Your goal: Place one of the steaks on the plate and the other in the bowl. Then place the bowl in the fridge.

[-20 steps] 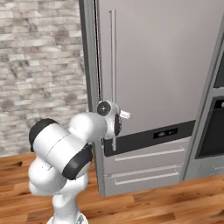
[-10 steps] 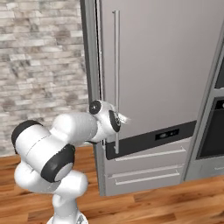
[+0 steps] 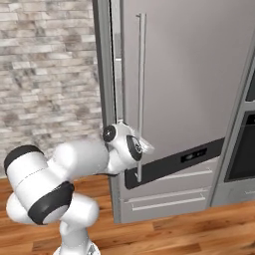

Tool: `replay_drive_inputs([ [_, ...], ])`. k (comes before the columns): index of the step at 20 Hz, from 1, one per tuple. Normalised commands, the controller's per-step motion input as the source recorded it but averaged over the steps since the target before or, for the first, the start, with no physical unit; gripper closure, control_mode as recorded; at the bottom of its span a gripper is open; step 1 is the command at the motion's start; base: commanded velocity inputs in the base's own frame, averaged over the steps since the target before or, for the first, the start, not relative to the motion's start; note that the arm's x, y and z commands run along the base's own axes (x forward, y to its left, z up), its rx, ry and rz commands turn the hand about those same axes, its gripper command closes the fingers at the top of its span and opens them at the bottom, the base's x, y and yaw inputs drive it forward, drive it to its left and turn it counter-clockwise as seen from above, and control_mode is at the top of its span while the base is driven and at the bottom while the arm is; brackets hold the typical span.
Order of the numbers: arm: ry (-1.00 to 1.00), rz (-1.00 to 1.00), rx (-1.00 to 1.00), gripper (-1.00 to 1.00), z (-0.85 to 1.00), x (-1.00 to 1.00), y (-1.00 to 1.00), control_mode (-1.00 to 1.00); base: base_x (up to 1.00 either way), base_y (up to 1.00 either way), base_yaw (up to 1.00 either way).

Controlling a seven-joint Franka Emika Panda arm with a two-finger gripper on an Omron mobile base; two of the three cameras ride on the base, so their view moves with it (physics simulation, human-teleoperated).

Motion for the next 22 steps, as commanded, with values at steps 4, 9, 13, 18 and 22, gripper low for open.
replay_drive_inputs([
  [4,0.13,-0.19,0.11,1.0,0.01,-0.54,-1.0,-1.0,0.0,0.0,0.0],
  [9,0.14,-0.19,0.14,1.0,0.09,-0.55,-1.0,-1.0,0.0,0.0,0.0],
  [13,0.16,-0.2,0.15,1.0,0.21,-0.47,-1.0,-1.0,0.0,0.0,0.0],
  [18,0.14,-0.16,0.12,1.0,0.41,-0.22,-0.95,-1.0,0.0,0.0,0.0],
  [22,0.0,-0.14,0.03,1.0,0.68,-0.72,0.02,-1.0,0.0,0.0,0.0],
])
